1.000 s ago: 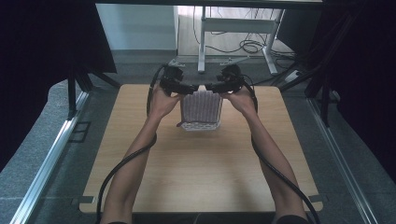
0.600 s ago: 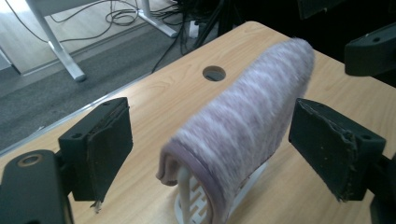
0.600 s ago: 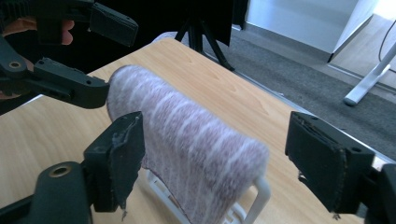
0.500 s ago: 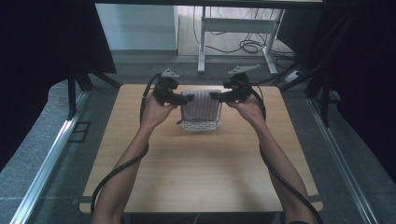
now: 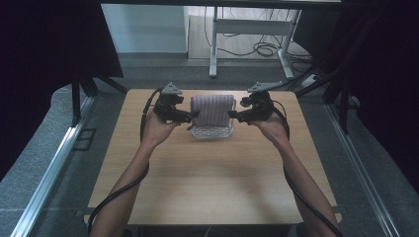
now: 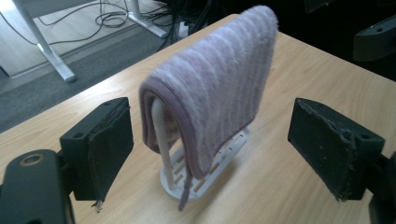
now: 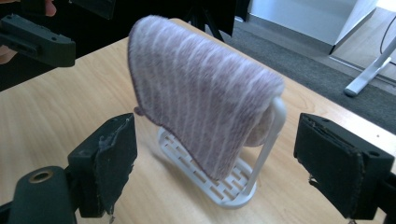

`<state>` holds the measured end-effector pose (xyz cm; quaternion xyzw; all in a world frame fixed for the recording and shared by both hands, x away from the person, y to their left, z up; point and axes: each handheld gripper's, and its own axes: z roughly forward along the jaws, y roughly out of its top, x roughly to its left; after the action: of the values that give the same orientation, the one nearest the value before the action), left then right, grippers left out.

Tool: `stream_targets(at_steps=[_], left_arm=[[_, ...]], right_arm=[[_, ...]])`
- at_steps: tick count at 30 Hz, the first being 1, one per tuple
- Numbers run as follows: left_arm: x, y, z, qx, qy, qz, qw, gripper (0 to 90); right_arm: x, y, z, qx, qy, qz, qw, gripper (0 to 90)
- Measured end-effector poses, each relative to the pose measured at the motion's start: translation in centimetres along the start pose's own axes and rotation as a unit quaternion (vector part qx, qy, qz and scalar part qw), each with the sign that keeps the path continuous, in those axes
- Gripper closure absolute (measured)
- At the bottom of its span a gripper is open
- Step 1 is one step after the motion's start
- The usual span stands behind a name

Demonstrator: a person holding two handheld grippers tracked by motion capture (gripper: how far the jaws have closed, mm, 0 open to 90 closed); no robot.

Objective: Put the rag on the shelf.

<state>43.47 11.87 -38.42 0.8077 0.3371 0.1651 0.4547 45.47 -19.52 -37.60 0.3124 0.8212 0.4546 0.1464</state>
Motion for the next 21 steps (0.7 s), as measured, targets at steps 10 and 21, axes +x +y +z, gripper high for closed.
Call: stream_targets(at_steps=[10, 21], left_arm=[[-1.4, -3.0, -0.6, 0.004, 0.002, 0.011, 0.9999, 12.7], [-2.8, -7.0, -0.8, 0.010, 0.000, 0.002, 0.9999, 12.7]], right_arm=[[1.5, -2.7, -0.5, 0.006, 0.006, -0.005, 1.0000, 11.6], [2.9, -6.8, 0.0, 0.031, 0.005, -0.007, 0.9995, 11.2]])
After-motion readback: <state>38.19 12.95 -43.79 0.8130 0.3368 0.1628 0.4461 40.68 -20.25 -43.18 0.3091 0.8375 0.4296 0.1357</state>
